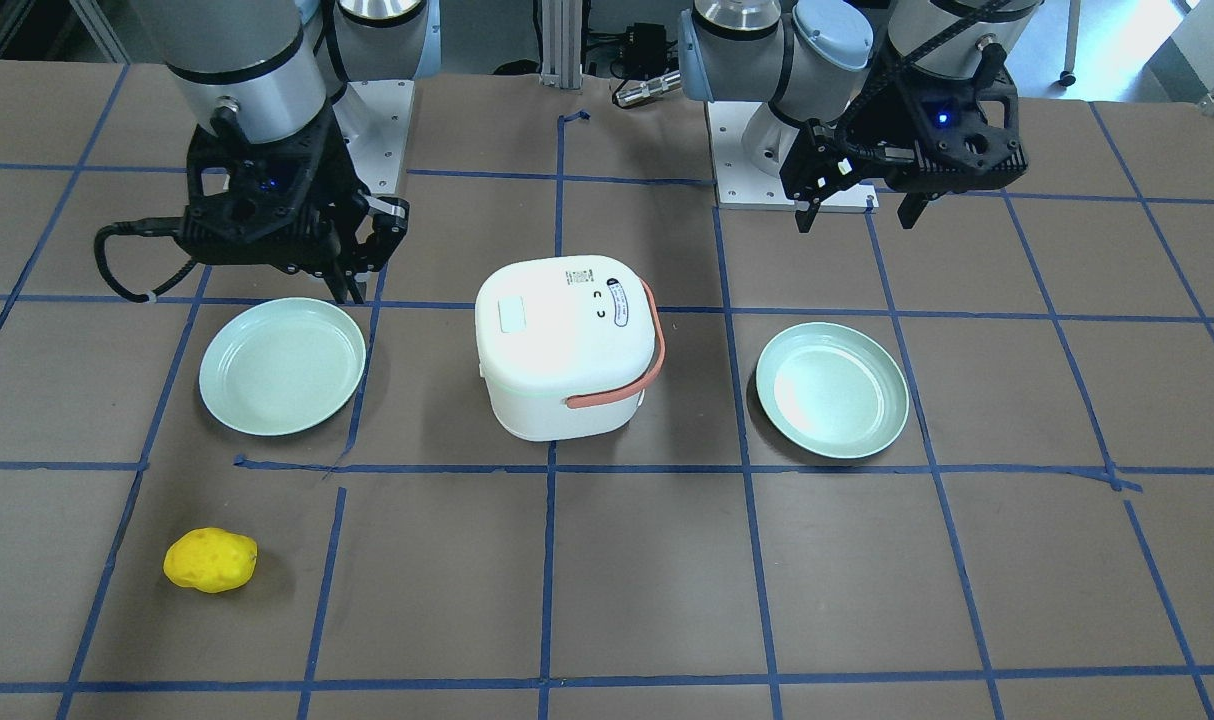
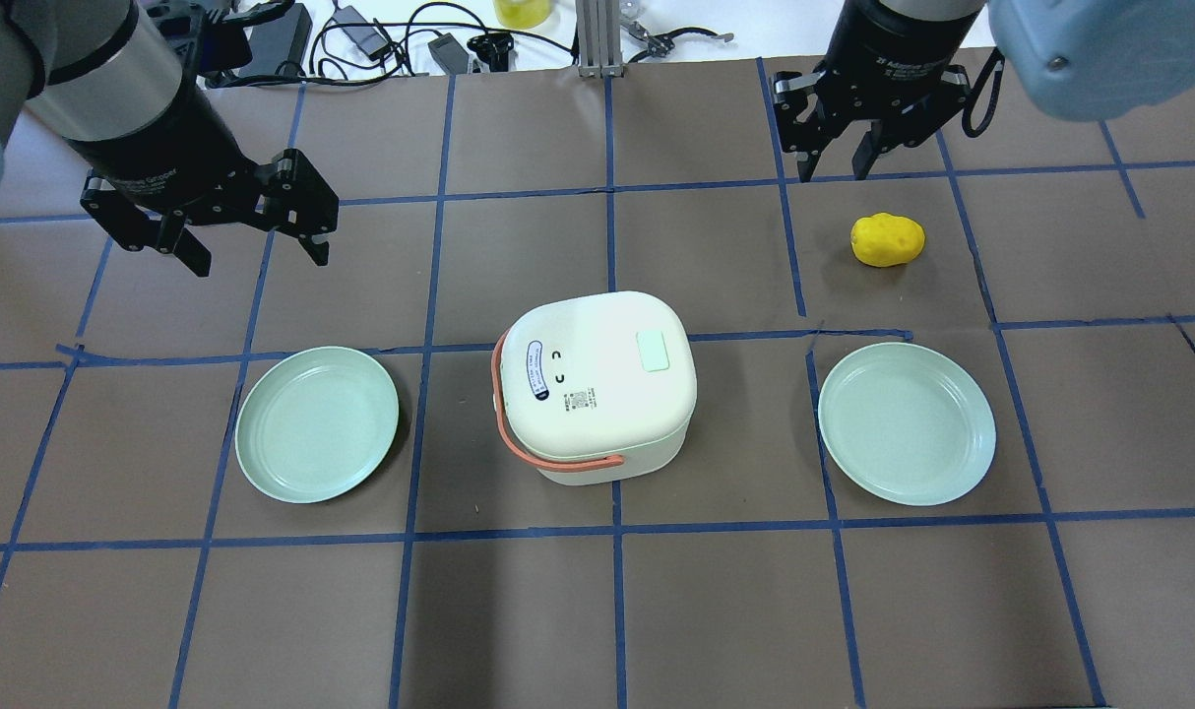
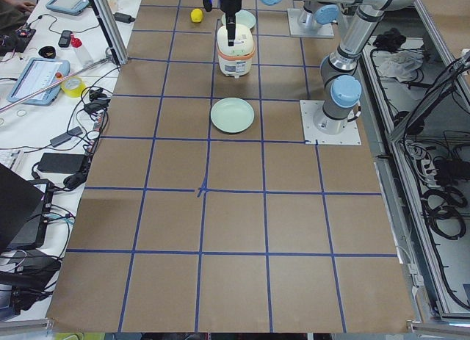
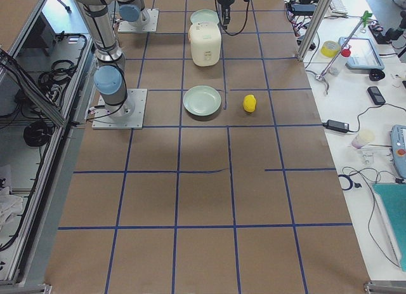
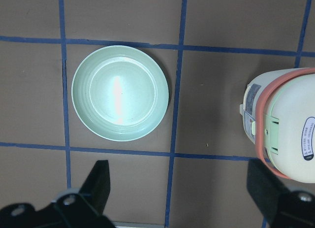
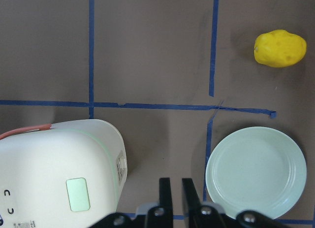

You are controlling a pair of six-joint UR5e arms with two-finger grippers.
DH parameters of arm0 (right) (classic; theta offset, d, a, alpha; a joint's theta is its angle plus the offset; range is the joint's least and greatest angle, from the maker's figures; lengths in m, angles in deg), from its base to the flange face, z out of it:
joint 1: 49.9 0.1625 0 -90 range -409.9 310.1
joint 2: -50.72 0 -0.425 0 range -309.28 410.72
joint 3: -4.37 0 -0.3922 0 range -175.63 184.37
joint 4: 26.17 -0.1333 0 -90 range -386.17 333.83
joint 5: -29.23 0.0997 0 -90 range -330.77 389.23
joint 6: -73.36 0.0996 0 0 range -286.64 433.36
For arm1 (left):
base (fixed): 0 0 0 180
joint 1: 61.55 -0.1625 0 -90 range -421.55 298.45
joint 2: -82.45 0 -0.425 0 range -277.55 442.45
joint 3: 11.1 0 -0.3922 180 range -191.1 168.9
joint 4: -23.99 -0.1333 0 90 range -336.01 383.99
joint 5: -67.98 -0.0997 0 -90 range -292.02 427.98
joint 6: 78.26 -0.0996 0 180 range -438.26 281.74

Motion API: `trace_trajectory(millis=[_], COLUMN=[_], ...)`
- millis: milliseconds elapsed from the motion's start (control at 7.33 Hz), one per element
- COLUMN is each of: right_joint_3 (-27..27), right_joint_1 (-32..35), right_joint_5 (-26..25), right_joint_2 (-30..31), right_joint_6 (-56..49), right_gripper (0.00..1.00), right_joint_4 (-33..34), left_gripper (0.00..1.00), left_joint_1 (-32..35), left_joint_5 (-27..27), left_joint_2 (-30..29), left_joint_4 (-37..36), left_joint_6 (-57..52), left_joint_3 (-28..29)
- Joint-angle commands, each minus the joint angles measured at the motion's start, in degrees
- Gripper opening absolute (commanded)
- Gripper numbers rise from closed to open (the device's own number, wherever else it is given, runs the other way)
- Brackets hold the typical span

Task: Press rice cooker button
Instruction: 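Move the right gripper over the rice cooker's green button and lower it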

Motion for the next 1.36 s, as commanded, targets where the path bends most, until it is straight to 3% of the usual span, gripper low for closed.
trace_trajectory(millis=[0,682,1227], right_joint_3=[-3.4,-12.9,-14.3], right_joint_1=[3.1,11.3,12.5], right_joint_5=[0.1,-0.5,0.1], right_joint_2=[-0.2,-1.8,-3.4], right_joint_6=[2.3,9.8,10.0], right_gripper=[0.13,0.14,0.14], right_joint_4=[1.0,13.8,15.5], left_gripper=[1.0,1.0,1.0], left_joint_1=[0.0,0.0,0.0], left_joint_5=[0.0,0.0,0.0], left_joint_2=[0.0,0.0,0.0], left_joint_4=[0.0,0.0,0.0], left_joint_6=[0.0,0.0,0.0], left_joint_3=[0.0,0.0,0.1])
